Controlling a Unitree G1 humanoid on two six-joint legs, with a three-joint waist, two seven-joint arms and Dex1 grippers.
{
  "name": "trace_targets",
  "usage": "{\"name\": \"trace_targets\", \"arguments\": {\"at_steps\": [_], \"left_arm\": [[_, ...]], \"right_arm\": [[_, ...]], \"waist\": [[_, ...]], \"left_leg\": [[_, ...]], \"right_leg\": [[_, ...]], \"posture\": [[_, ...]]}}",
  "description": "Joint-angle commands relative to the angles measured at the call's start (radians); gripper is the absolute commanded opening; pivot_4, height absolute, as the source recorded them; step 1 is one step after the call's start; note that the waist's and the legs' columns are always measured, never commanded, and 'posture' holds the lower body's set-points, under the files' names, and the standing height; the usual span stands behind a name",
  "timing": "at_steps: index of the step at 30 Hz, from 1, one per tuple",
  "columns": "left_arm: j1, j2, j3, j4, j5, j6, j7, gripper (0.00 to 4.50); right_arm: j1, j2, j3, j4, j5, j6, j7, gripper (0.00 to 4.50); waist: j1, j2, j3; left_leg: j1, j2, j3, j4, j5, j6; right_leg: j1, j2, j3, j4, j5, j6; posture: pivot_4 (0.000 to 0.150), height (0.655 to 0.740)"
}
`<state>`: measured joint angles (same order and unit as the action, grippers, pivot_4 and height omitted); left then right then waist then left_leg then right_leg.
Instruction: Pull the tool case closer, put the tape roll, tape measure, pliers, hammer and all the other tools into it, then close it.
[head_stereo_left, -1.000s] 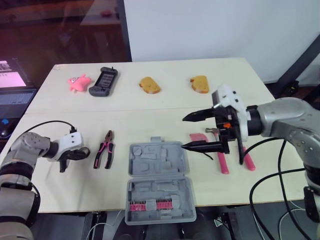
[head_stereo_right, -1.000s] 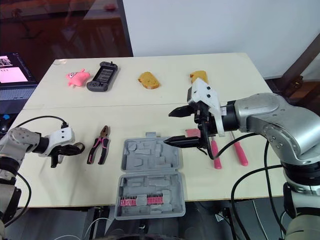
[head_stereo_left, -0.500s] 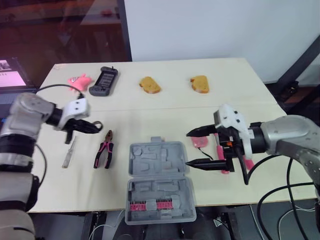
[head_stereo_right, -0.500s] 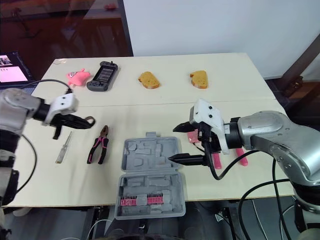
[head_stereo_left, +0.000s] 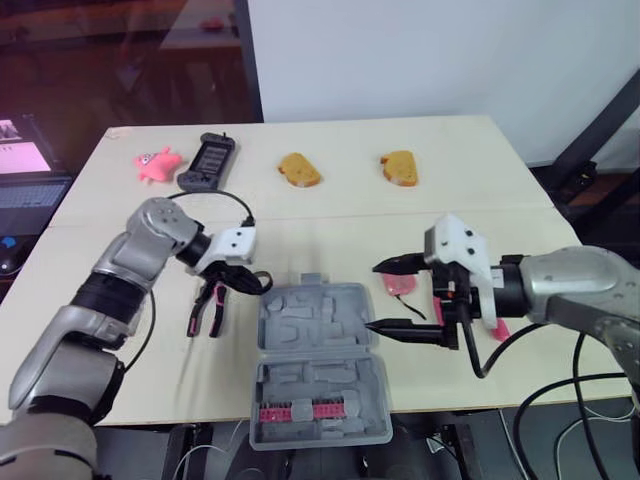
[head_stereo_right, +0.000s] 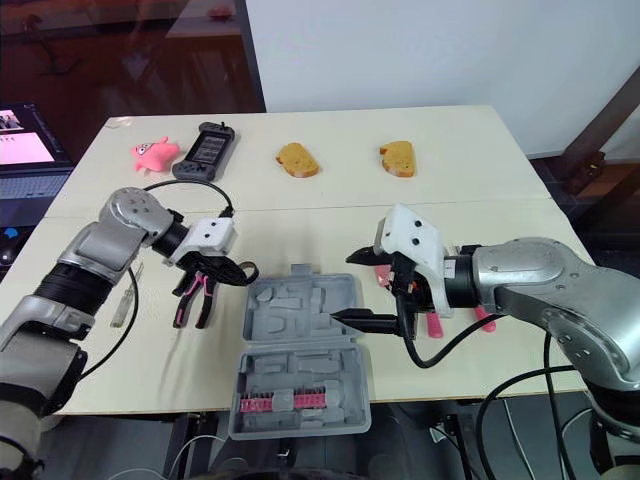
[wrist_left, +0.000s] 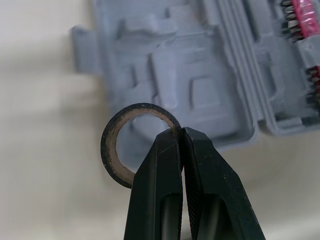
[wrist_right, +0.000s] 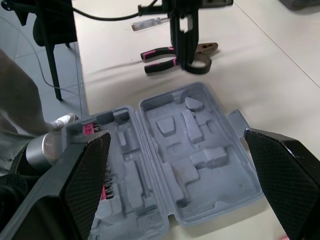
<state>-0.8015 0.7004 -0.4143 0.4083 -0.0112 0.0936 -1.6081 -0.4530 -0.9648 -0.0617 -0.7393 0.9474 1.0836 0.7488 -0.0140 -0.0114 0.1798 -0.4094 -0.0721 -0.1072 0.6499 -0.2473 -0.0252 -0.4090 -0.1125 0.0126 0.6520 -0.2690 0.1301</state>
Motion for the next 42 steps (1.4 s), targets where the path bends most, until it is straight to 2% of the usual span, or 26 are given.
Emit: {"name": "trace_targets", "arguments": {"at_steps": [1, 17, 30, 33, 37, 42], "left_arm": [[0.005, -0.020, -0.012, -0.027, 0.027, -0.015, 0.024, 0.05], [0.029, -0.090, -0.079, 0.052, 0.183, -0.096, 0.159, 0.05], [0.038, -0.116, -0.089, 0.063, 0.233, -0.094, 0.193, 0.05], [0.036, -0.118, -0.082, 0.053, 0.231, -0.065, 0.189, 1.05], [0.014, -0.093, -0.041, -0.006, 0.174, -0.012, 0.133, 2.97], [0.008, -0.050, 0.050, -0.176, 0.042, 0.192, 0.059, 2.97]], "right_arm": [[-0.002, 0.003, -0.006, -0.032, 0.000, -0.012, -0.027, 4.50], [0.009, 0.004, 0.063, -0.006, -0.090, -0.038, -0.051, 4.50], [0.009, 0.011, 0.073, 0.004, -0.121, -0.048, -0.045, 4.50], [0.007, 0.014, 0.074, 0.008, -0.126, -0.051, -0.041, 4.50], [0.005, 0.011, 0.078, 0.017, -0.135, -0.059, -0.029, 4.50], [0.010, 0.016, 0.066, 0.012, -0.125, -0.058, -0.024, 4.50]], "waist": [[0.000, 0.000, 0.000], [0.002, 0.000, 0.000], [0.002, 0.000, 0.000], [0.003, 0.000, 0.000], [0.002, -0.001, 0.000], [-0.001, -0.001, 0.000]], "left_leg": [[0.000, 0.000, 0.000, 0.000, 0.000, 0.000], [0.000, 0.000, 0.000, 0.000, 0.000, 0.000], [0.000, 0.000, 0.000, 0.000, 0.000, 0.000], [0.000, 0.000, -0.001, 0.001, 0.000, 0.000], [0.000, 0.000, -0.001, 0.001, 0.000, 0.000], [0.000, 0.000, -0.001, 0.000, 0.000, 0.000]], "right_leg": [[0.000, 0.000, 0.000, 0.000, 0.000, 0.000], [0.000, 0.000, 0.000, 0.000, 0.000, 0.000], [0.000, 0.000, 0.000, 0.000, 0.000, 0.000], [0.001, 0.000, 0.000, 0.000, 0.000, 0.000], [0.001, 0.000, 0.000, 0.000, 0.000, 0.000], [0.001, 0.000, -0.001, 0.000, 0.000, 0.000]], "posture": [[0.150, 0.7400], [0.150, 0.7400], [0.150, 0.7400], [0.150, 0.7400], [0.150, 0.7400], [0.150, 0.7400]]}}
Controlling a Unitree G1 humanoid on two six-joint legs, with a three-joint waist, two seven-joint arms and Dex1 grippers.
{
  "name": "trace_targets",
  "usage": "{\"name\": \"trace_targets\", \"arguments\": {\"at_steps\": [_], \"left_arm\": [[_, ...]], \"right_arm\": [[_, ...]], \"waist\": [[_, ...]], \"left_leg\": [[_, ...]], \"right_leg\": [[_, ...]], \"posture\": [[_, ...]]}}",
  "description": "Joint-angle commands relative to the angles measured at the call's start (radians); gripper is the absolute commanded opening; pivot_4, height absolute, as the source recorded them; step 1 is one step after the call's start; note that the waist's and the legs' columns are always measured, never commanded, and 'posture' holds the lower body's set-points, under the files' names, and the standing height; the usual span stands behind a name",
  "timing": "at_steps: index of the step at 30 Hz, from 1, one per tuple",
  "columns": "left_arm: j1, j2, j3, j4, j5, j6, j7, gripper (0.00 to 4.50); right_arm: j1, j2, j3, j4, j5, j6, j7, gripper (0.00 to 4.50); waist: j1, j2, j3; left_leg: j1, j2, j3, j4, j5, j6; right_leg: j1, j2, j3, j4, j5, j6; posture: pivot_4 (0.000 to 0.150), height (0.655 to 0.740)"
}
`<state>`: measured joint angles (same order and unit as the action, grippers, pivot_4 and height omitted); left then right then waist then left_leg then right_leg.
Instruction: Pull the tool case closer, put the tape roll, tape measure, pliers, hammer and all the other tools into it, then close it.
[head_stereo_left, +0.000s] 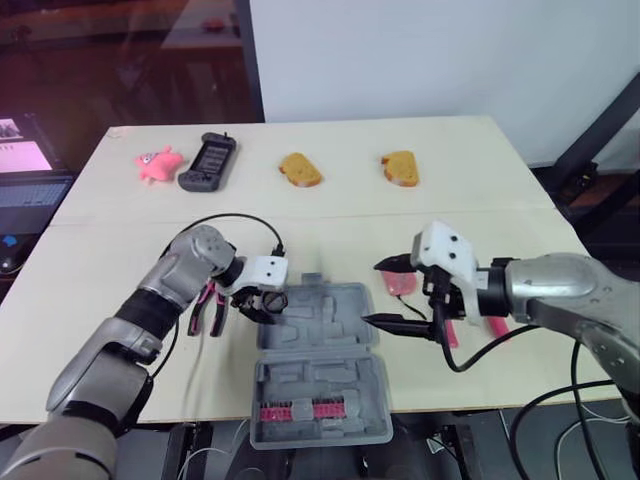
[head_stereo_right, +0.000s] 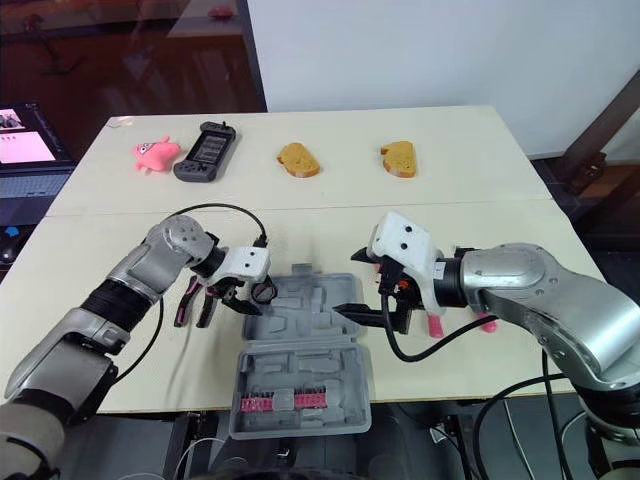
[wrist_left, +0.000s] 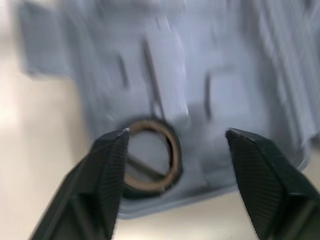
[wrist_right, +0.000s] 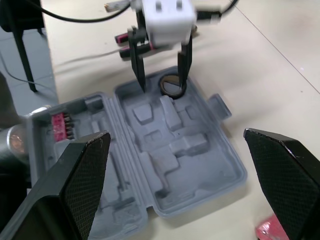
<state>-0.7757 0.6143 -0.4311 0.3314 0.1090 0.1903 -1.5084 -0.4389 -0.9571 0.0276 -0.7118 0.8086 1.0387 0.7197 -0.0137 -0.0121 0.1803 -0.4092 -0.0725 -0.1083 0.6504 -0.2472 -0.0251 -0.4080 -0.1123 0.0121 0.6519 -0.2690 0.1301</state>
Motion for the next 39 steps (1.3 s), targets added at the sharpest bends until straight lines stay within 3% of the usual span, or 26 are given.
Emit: {"name": "trace_targets", "arguments": {"at_steps": [1, 8, 11, 12, 15, 24, 28, 39], "left_arm": [[-0.011, 0.048, 0.087, -0.134, -0.108, 0.141, -0.050, 2.97], [0.113, 0.027, 0.236, -0.153, -0.226, 0.194, 0.099, 2.97], [0.180, 0.016, 0.249, -0.123, -0.226, 0.142, 0.150, 2.11], [0.196, 0.012, 0.247, -0.115, -0.218, 0.140, 0.176, 1.62], [0.221, 0.006, 0.241, -0.104, -0.229, 0.137, 0.192, 1.62], [0.219, -0.090, 0.219, 0.087, -0.163, -0.135, 0.341, 1.62], [0.216, -0.112, 0.223, 0.198, -0.154, -0.285, 0.341, 1.62], [0.260, -0.099, 0.191, 0.292, -0.125, -0.362, 0.276, 1.62]], "right_arm": [[-0.003, 0.010, -0.026, -0.017, 0.016, -0.013, 0.006, 4.50], [-0.013, 0.023, 0.004, -0.008, -0.042, -0.069, 0.014, 4.50], [-0.024, 0.031, 0.014, -0.003, -0.056, -0.082, 0.021, 4.50], [-0.028, 0.033, 0.016, -0.001, -0.058, -0.083, 0.024, 4.50], [-0.033, 0.034, 0.019, 0.002, -0.062, -0.086, 0.032, 4.50], [-0.048, 0.039, 0.025, 0.004, -0.067, -0.077, 0.036, 4.50], [-0.047, 0.039, 0.028, 0.005, -0.078, -0.080, 0.033, 4.50], [-0.042, 0.040, 0.023, 0.002, -0.089, -0.076, 0.027, 4.50]], "waist": [[-0.002, 0.000, 0.000], [-0.002, 0.000, 0.000], [0.000, 0.000, 0.000], [0.000, 0.000, 0.000], [0.003, 0.000, 0.000], [0.001, 0.000, 0.000], [0.003, 0.000, 0.000], [0.002, 0.000, 0.000]], "left_leg": [[0.000, 0.000, 0.000, 0.000, 0.000, 0.000], [0.001, 0.000, 0.000, 0.000, 0.000, 0.000], [0.001, 0.000, 0.000, 0.000, 0.000, 0.000], [0.001, 0.000, 0.000, 0.000, 0.000, 0.000], [0.001, 0.000, 0.000, 0.000, 0.000, 0.000], [0.001, 0.000, 0.000, 0.000, 0.000, 0.000], [0.001, 0.000, 0.000, -0.001, 0.000, 0.000], [0.001, 0.000, 0.000, 0.000, 0.000, 0.000]], "right_leg": [[0.000, 0.000, 0.000, 0.000, 0.000, 0.000], [0.000, 0.000, 0.000, 0.000, 0.000, 0.000], [0.000, 0.000, 0.000, 0.000, 0.000, 0.000], [0.000, 0.000, 0.000, 0.000, 0.000, 0.000], [0.000, 0.000, 0.000, 0.000, 0.000, 0.000], [0.000, 0.000, 0.000, -0.001, 0.000, 0.000], [0.000, 0.000, 0.000, -0.001, 0.000, 0.000], [0.000, -0.001, 0.000, -0.001, 0.000, 0.000]], "posture": [[0.150, 0.7400], [0.150, 0.7400], [0.150, 0.7400], [0.150, 0.7400], [0.150, 0.7400], [0.150, 0.7400], [0.150, 0.7400], [0.150, 0.7400]]}}
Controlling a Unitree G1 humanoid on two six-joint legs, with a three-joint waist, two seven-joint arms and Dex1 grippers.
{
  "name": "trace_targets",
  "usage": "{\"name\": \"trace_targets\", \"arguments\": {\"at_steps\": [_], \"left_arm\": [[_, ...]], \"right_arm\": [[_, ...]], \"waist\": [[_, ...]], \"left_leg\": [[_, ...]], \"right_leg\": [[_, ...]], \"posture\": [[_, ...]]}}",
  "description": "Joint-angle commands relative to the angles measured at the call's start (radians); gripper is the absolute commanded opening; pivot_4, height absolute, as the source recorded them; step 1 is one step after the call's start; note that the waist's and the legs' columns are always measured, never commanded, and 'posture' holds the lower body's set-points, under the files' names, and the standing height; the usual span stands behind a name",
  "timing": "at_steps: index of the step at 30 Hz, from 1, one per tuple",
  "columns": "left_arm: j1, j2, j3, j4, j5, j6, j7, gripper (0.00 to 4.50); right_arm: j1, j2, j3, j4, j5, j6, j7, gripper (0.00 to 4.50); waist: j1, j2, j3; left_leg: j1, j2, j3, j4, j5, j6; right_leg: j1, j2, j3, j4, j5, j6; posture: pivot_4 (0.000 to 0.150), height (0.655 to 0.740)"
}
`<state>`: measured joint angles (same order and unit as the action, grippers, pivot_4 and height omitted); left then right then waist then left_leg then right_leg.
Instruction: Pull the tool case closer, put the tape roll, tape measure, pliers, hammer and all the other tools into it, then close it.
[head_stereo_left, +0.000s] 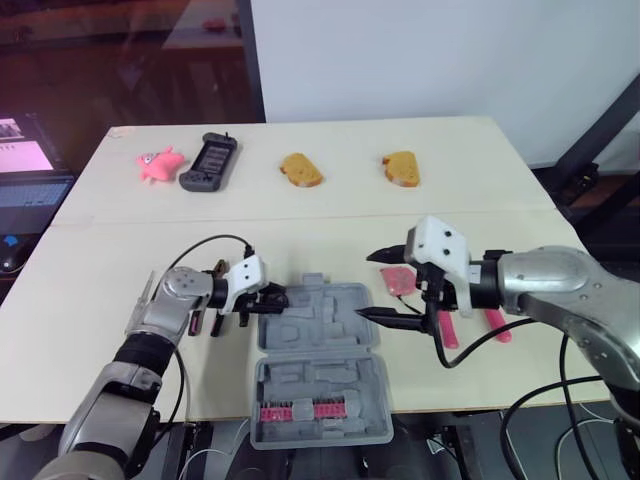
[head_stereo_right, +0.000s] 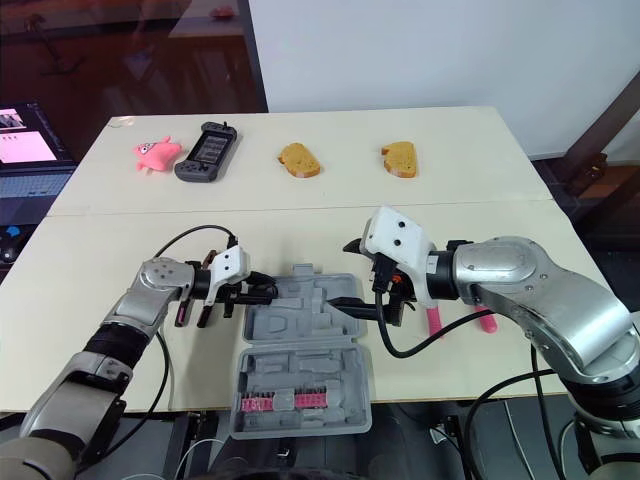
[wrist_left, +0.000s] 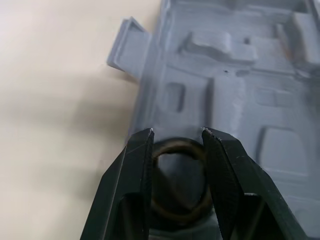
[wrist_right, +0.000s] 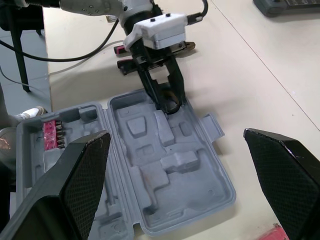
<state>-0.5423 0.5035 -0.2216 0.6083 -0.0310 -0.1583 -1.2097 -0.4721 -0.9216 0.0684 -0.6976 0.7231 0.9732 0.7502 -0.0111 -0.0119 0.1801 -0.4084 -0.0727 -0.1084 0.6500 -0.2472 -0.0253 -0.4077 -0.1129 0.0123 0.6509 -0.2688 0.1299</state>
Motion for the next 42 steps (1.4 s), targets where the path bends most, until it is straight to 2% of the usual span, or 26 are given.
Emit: {"name": "trace_targets", "arguments": {"at_steps": [1, 8, 12, 16, 19, 22, 25, 29, 38, 42], "left_arm": [[0.028, 0.013, -0.017, 0.013, 0.012, -0.010, -0.026, 1.62], [0.027, 0.037, -0.064, 0.081, 0.085, -0.019, -0.021, 1.62], [0.016, 0.028, -0.058, 0.091, 0.076, -0.012, -0.007, 1.62], [-0.001, 0.014, 0.010, 0.011, -0.024, 0.055, -0.026, 1.62], [0.000, 0.022, 0.117, -0.208, -0.213, 0.263, -0.055, 1.62], [0.016, 0.088, 0.181, -0.376, -0.284, 0.426, -0.037, 1.62], [0.078, 0.205, 0.245, -0.492, -0.313, 0.525, -0.029, 2.40], [0.219, 0.313, 0.365, -0.526, -0.333, 0.537, -0.005, 4.44], [0.480, 0.478, 0.642, -0.330, -0.327, 0.421, 0.023, 4.44], [0.586, 0.513, 0.727, -0.200, -0.322, 0.340, 0.007, 4.44]], "right_arm": [[-0.008, 0.004, -0.019, -0.012, -0.004, -0.010, -0.003, 4.50], [-0.018, 0.004, -0.010, -0.003, -0.014, -0.009, -0.002, 4.50], [-0.021, 0.004, -0.008, 0.006, -0.024, -0.016, 0.003, 4.50], [-0.002, 0.010, -0.022, 0.014, -0.046, -0.048, 0.000, 4.50], [0.049, -0.020, -0.037, 0.056, -0.063, -0.063, 0.027, 4.50], [0.092, -0.015, -0.086, 0.119, -0.049, -0.074, 0.045, 4.50], [0.200, -0.038, -0.195, 0.197, -0.007, -0.084, 0.116, 4.50], [0.369, -0.062, -0.316, 0.301, -0.069, -0.203, 0.186, 4.50], [0.671, -0.080, -0.541, 0.566, -0.221, -0.507, 0.346, 4.50], [0.723, -0.066, -0.604, 0.719, -0.260, -0.630, 0.390, 4.50]], "waist": [[-0.001, 0.000, 0.000], [-0.002, 0.000, -0.001], [-0.003, 0.001, -0.003], [-0.003, 0.001, -0.003], [-0.003, -0.001, -0.002], [-0.001, -0.002, -0.001], [-0.006, -0.002, -0.001], [-0.005, 0.000, -0.001], [0.004, -0.001, -0.001], [0.000, 0.000, -0.001]], "left_leg": [[0.000, 0.000, 0.000, 0.000, 0.000, 0.000], [0.001, 0.000, 0.000, 0.000, 0.000, 0.000], [0.002, 0.000, 0.000, 0.000, 0.000, 0.000], [0.003, 0.000, 0.000, 0.000, 0.000, 0.000], [0.001, 0.000, 0.000, 0.000, 0.000, 0.000], [-0.001, 0.000, -0.001, 0.000, 0.000, 0.000], [0.000, 0.000, 0.000, -0.001, 0.000, 0.000], [0.002, 0.001, 0.001, -0.003, 0.000, 0.000], [0.002, 0.001, 0.000, -0.001, 0.000, 0.000], [0.002, 0.001, 0.001, -0.003, 0.000, 0.000]], "right_leg": [[0.000, 0.000, 0.000, 0.000, 0.000, 0.000], [0.000, 0.000, 0.000, 0.000, 0.000, 0.000], [0.002, 0.000, 0.000, 0.000, 0.000, 0.000], [0.003, 0.000, 0.000, 0.000, 0.000, 0.000], [0.001, 0.000, 0.000, 0.000, 0.000, 0.000], [0.000, 0.000, 0.000, 0.000, 0.000, 0.000], [0.000, 0.000, 0.000, 0.000, 0.000, 0.000], [0.000, 0.000, 0.001, -0.001, 0.000, 0.000], [0.003, 0.000, 0.001, -0.002, 0.000, -0.001], [0.002, -0.002, 0.001, -0.005, -0.001, -0.001]], "posture": [[0.150, 0.7400], [0.150, 0.7400], [0.150, 0.7400], [0.150, 0.7400], [0.150, 0.7400], [0.150, 0.7400], [0.150, 0.7400], [0.150, 0.7400], [0.150, 0.7400], [0.150, 0.7400]]}}
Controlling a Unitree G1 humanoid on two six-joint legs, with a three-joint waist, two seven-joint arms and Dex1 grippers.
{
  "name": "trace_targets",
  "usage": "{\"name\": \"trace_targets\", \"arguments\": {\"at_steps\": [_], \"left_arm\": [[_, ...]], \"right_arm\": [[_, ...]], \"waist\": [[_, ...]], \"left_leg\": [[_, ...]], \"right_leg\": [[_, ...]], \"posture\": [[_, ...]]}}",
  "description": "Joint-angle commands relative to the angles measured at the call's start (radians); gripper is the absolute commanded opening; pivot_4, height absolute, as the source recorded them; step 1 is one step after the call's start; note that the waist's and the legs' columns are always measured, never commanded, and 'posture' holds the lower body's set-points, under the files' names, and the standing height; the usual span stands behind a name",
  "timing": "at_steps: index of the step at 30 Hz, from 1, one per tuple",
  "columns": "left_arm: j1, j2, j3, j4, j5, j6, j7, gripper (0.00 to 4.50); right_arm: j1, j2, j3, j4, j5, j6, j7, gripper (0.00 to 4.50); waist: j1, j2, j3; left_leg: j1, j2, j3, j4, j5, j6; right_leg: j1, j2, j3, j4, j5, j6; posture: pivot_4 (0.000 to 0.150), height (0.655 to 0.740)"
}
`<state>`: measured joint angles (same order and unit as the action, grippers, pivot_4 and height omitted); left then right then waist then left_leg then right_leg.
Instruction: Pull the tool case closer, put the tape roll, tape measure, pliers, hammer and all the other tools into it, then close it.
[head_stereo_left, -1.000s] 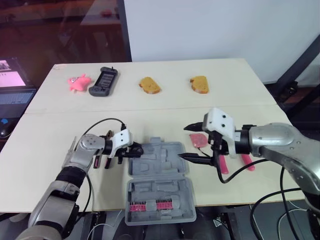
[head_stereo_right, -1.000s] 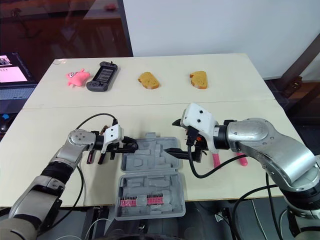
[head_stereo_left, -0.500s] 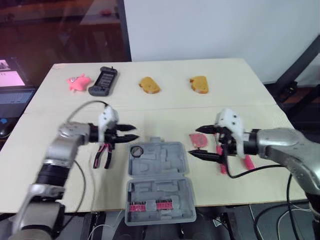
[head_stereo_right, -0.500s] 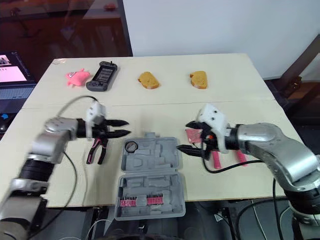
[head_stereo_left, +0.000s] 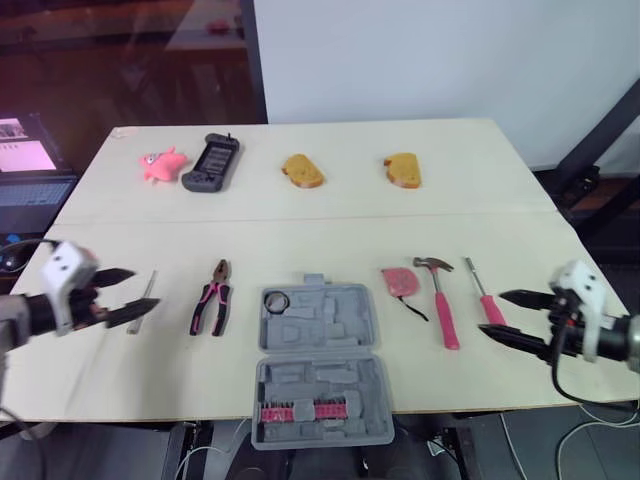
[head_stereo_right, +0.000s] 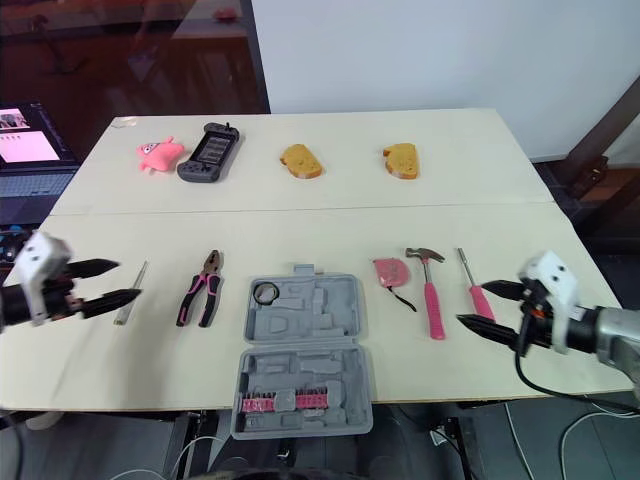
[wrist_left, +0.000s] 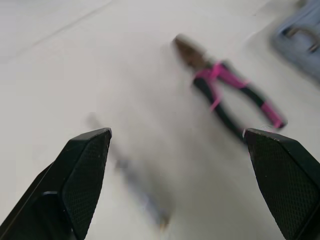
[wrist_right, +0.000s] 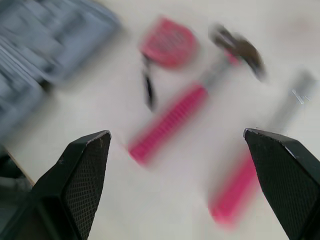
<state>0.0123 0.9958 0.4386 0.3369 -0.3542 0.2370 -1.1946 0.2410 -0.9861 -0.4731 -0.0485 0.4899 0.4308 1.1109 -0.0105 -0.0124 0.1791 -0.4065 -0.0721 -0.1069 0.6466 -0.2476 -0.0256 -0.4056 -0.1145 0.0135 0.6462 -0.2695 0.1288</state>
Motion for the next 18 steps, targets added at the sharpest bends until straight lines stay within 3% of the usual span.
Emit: {"name": "trace_targets", "arguments": {"at_steps": [1, 5, 12, 18], "left_arm": [[0.039, 0.022, 0.080, 0.104, -0.002, -0.066, -0.005, 4.44], [0.067, 0.009, 0.106, 0.136, -0.020, -0.083, 0.006, 4.44], [0.049, 0.005, 0.110, 0.098, -0.061, -0.070, -0.016, 4.44], [-0.098, 0.032, -0.067, -0.150, -0.118, 0.134, -0.088, 4.44]], "right_arm": [[0.012, 0.002, -0.066, 0.099, -0.032, -0.110, 0.036, 4.50], [-0.012, 0.010, -0.049, 0.158, -0.046, -0.159, 0.042, 4.50], [-0.064, 0.004, -0.020, 0.093, -0.029, -0.099, 0.029, 4.50], [-0.102, -0.006, 0.038, -0.225, 0.072, 0.151, -0.044, 4.50]], "waist": [[-0.002, 0.000, 0.000], [-0.001, 0.000, 0.000], [0.003, 0.000, 0.000], [0.006, 0.001, 0.000]], "left_leg": [[0.000, 0.000, 0.000, 0.000, 0.000, 0.000], [0.001, 0.001, 0.000, 0.000, 0.000, 0.000], [0.000, 0.001, 0.000, 0.000, 0.000, 0.000], [0.000, 0.001, -0.001, 0.001, 0.000, 0.000]], "right_leg": [[0.000, -0.001, 0.000, 0.000, 0.000, -0.001], [0.000, -0.002, 0.000, 0.000, -0.002, -0.003], [0.000, -0.003, 0.001, 0.000, -0.001, -0.003], [0.000, -0.003, 0.001, 0.001, -0.001, -0.003]], "posture": [[0.150, 0.7400], [0.150, 0.7400], [0.150, 0.7400], [0.150, 0.7400]]}}
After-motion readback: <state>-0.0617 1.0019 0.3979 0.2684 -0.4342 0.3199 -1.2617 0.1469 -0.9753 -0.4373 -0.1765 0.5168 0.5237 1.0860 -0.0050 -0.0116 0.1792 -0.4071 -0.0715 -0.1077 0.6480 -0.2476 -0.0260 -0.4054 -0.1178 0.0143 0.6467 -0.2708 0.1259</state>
